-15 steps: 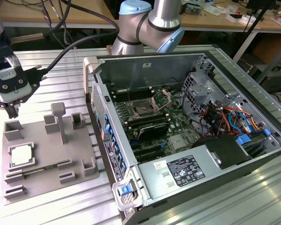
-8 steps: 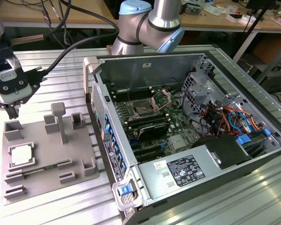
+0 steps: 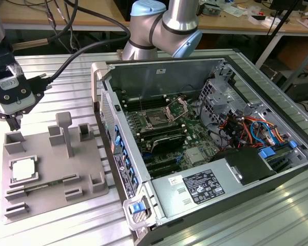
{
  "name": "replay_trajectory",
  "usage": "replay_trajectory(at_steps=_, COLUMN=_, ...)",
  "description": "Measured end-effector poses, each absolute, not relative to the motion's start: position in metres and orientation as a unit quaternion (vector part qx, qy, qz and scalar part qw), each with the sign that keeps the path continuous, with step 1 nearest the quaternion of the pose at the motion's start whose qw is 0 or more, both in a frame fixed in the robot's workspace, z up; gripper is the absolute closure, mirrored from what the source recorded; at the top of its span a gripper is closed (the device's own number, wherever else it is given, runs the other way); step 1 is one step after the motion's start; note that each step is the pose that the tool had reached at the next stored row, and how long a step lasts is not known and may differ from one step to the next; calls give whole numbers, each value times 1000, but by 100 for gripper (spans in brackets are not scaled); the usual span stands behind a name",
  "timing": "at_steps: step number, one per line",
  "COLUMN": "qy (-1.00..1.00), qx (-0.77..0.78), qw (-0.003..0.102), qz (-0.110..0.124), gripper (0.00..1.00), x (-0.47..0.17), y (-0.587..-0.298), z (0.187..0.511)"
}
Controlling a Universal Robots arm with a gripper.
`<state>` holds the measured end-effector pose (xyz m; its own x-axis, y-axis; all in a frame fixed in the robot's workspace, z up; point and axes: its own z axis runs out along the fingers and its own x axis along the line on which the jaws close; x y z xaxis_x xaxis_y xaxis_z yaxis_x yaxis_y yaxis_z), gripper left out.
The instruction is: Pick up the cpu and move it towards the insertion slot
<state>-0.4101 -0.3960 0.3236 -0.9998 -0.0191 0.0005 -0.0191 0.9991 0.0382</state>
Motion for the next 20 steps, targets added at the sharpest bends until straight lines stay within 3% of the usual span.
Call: replay_trajectory(at_steps=20, qy=-1000, qx=10, qw=0, qz=-19, gripper=89, x=-410, y=-396, z=319)
